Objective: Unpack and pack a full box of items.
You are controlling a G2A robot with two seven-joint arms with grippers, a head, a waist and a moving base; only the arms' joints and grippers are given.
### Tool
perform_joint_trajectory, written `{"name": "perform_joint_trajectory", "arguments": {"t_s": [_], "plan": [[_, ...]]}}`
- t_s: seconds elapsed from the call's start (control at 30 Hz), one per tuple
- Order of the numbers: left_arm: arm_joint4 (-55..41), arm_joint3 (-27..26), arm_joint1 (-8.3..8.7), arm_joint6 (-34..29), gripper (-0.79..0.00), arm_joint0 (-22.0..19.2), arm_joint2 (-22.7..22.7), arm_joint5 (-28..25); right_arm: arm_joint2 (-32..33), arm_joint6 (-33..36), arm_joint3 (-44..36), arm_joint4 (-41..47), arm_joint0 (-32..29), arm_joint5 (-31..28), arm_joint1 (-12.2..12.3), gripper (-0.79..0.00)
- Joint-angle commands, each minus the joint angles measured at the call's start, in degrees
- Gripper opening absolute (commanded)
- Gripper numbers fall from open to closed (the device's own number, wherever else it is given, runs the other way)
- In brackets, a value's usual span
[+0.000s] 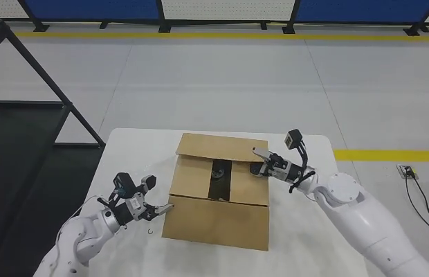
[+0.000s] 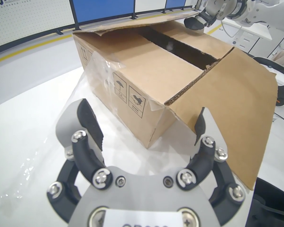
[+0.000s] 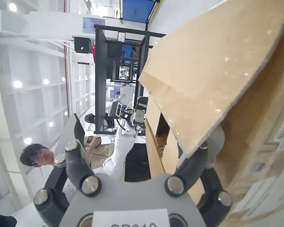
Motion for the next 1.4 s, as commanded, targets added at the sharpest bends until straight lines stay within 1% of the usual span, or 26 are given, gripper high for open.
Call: {"name": "perform_joint_trajectory", "arguments": {"t_s": [0.0, 0.1, 0.17, 0.27, 0.67, 0.7, 0.77, 0.9, 1.1, 1.37], "plan": [[-0.09, 0.12, 0.01, -0.19, 0.000, -0.14, 0.22, -0.09, 0.26, -0.79, 0.30, 0.78, 0.14, -2.34, -0.58, 0.000], [-0.29, 0.24, 0.01, -0.32, 0.000, -0.35, 0.53, -0.18, 0.37, -3.81, 1.10, 2.15, 0.70, -3.52, -1.71, 0.000], [-0.29, 0.28, 0.03, -0.40, 0.000, -0.41, 0.68, -0.26, 0.01, -7.65, 2.24, 0.66, 1.68, -3.83, -2.57, 0.000], [-0.45, 0.48, 0.06, -0.66, 0.000, -0.50, 0.93, -0.45, -0.99, -11.63, 4.44, -1.70, 3.36, -2.77, -3.82, 0.000], [-1.46, 1.89, 0.15, -2.26, 0.000, -1.99, 1.63, -0.24, -0.99, -11.63, 4.44, -1.70, 3.36, -2.77, -3.82, 0.000], [-1.44, 1.87, 0.17, -2.34, 0.000, -2.04, 1.69, -0.31, -0.86, -12.10, 4.19, -1.59, 3.07, -2.44, -3.87, 0.000], [-1.39, 1.81, 0.20, -2.39, 0.000, -2.06, 1.77, -0.40, -0.48, -15.59, 3.80, -1.54, 3.11, -0.49, -4.34, 0.000], [-1.20, 1.60, 0.28, -2.35, 0.000, -1.85, 1.85, -0.32, -1.23, -18.81, 5.02, -0.90, 4.98, 1.36, -6.15, 0.000], [-1.30, 1.23, 0.40, -1.63, 0.000, -1.03, 1.61, 0.16, -4.51, -25.92, 9.53, -3.22, 8.64, 2.83, -9.98, 0.000], [-1.13, 0.52, 0.47, -0.67, 0.000, 0.13, 1.80, 0.57, -8.44, -30.17, 19.59, -4.38, 14.57, 5.27, -15.81, 0.000]]}}
